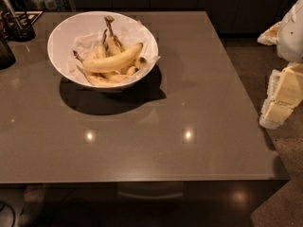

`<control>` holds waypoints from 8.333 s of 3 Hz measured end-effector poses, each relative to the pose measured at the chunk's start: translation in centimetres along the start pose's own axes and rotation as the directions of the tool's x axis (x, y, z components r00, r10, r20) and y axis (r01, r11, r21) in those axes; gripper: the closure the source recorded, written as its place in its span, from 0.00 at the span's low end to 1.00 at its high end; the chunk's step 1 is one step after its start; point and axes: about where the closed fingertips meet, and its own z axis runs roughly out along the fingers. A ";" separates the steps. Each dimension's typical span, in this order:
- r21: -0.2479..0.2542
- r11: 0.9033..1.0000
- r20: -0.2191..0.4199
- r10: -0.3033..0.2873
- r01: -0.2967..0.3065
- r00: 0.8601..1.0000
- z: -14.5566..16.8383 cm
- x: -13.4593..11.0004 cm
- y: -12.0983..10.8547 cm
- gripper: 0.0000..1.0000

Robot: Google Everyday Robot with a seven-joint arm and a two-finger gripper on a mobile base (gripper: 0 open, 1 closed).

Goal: Pick banana from white bowl

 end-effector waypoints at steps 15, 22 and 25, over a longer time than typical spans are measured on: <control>-0.068 0.866 0.286 -0.459 0.495 0.841 8.9 -32.9 -8.5 0.31; -0.266 0.867 0.216 -0.373 0.422 0.902 19.4 -33.2 -8.8 0.52; -0.255 0.854 0.212 -0.408 0.454 0.888 19.5 -33.3 -8.4 1.00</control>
Offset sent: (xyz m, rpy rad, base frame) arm 0.0174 0.0309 0.0221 0.0709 -0.0465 0.0687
